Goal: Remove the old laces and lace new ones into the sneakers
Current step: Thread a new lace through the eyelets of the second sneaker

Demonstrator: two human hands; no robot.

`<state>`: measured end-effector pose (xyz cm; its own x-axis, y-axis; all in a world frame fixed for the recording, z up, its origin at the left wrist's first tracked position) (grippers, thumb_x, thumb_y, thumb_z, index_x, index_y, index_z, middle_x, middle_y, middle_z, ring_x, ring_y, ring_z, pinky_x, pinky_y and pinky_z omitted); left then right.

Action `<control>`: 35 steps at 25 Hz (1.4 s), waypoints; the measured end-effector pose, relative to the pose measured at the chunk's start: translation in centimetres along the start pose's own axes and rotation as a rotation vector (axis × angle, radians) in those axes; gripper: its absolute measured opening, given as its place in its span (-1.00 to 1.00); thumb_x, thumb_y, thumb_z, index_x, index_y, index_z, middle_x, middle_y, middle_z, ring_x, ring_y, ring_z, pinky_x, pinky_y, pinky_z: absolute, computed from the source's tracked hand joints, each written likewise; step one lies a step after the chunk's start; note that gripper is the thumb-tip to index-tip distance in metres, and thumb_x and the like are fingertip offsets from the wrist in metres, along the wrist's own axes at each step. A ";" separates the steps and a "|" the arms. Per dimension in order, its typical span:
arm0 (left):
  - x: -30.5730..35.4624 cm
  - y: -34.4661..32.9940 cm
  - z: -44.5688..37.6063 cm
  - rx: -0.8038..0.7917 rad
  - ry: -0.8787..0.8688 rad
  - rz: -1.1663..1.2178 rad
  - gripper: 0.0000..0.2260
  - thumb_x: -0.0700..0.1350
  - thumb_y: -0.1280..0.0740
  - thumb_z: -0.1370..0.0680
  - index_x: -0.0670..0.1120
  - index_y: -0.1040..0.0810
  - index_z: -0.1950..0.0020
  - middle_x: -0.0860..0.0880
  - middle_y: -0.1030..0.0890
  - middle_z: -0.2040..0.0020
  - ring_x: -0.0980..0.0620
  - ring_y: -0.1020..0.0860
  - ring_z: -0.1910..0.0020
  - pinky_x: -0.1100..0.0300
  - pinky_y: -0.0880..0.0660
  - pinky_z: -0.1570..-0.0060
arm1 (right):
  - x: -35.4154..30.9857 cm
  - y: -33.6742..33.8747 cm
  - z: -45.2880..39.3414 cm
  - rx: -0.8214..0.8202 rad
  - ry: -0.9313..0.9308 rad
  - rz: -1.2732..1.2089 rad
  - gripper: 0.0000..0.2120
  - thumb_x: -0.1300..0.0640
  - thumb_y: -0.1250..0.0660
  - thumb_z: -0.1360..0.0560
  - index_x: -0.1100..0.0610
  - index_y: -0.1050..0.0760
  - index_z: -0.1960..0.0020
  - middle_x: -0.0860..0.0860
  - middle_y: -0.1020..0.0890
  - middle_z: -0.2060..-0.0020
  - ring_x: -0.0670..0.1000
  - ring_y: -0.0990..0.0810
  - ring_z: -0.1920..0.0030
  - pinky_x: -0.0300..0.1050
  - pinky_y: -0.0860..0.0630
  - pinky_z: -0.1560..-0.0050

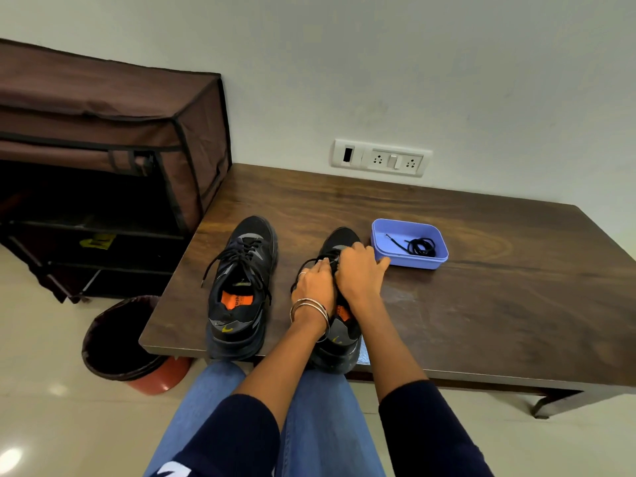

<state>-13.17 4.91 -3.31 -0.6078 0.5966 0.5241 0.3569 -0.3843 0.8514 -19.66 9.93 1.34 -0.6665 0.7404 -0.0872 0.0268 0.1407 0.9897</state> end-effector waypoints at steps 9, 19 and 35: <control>0.1 0.0 0.2 0.037 -0.016 0.030 -0.62 -0.16 -0.13 -0.62 -0.15 -0.31 -0.45 -0.09 -0.44 -0.37 -0.13 -0.39 -0.31 -0.03 -0.43 -0.23 | 4.1 1.0 3.2 0.656 -0.678 -1.381 -0.91 0.22 -0.19 -0.58 0.11 -0.46 0.04 0.03 -0.55 0.11 0.05 -0.49 0.04 0.02 -0.41 0.02; 0.0 0.0 0.0 0.006 0.013 0.014 -0.62 -0.17 -0.04 -0.65 -0.13 -0.26 -0.48 -0.11 -0.37 -0.43 -0.14 -0.33 -0.38 -0.03 -0.38 -0.29 | 0.6 -1.5 0.6 0.066 -0.109 -0.123 -0.85 0.19 -0.24 -0.54 0.08 -0.55 -0.04 0.05 -0.45 -0.16 0.11 -0.36 -0.20 0.13 -0.28 -0.15; -0.3 -0.5 -0.3 0.022 0.020 0.017 -0.65 -0.14 -0.09 -0.63 -0.14 -0.33 -0.41 -0.16 -0.50 -0.29 -0.19 -0.43 -0.26 -0.07 -0.43 -0.13 | 0.9 -0.9 0.3 0.012 -0.141 -0.147 -0.84 0.16 -0.29 -0.51 0.06 -0.57 -0.06 0.04 -0.48 -0.17 0.12 -0.38 -0.23 0.15 -0.27 -0.17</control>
<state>-13.35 4.73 -3.89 -0.6151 0.5761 0.5383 0.3827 -0.3788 0.8427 -20.07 10.69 0.35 -0.5534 0.7957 -0.2463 -0.0533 0.2612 0.9638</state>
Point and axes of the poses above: each hand's wrist, its own z-axis away from the middle knuckle, its own y-axis out of the back of the hand, x = y × z, the point moved 4 cm from there along -z, towards the middle knuckle
